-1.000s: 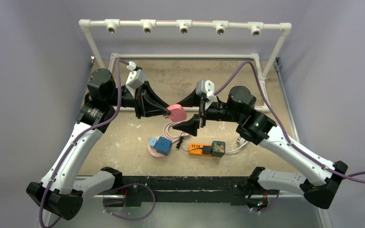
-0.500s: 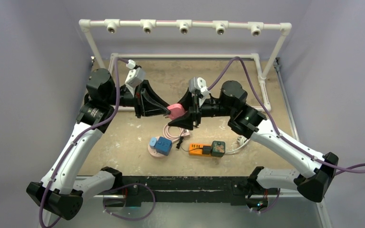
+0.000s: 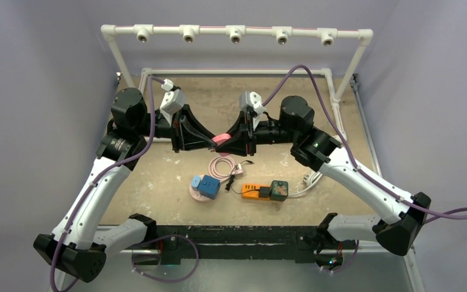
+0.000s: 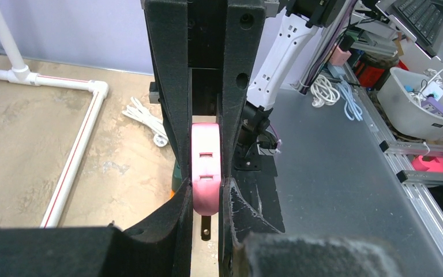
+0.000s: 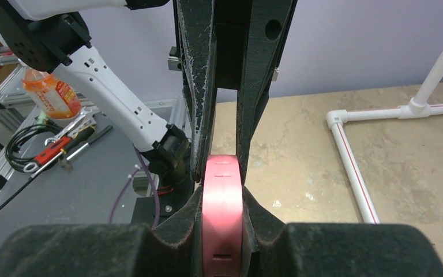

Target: Insert the plug

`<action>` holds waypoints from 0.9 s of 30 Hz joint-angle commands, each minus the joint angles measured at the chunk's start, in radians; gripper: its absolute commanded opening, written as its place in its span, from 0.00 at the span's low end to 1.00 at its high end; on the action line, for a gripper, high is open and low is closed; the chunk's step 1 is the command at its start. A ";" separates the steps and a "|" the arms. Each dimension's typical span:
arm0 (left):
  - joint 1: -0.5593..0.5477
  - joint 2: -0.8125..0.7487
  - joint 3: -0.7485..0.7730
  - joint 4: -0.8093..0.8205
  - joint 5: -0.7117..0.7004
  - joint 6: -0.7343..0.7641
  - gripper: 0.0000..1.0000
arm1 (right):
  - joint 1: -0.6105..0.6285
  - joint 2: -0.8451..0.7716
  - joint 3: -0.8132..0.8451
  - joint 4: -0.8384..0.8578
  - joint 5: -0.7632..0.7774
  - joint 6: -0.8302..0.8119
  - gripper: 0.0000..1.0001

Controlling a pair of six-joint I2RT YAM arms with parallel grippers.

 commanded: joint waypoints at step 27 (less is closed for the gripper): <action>0.001 -0.013 0.028 -0.072 -0.063 0.092 0.14 | -0.006 -0.004 0.059 -0.053 -0.043 -0.027 0.00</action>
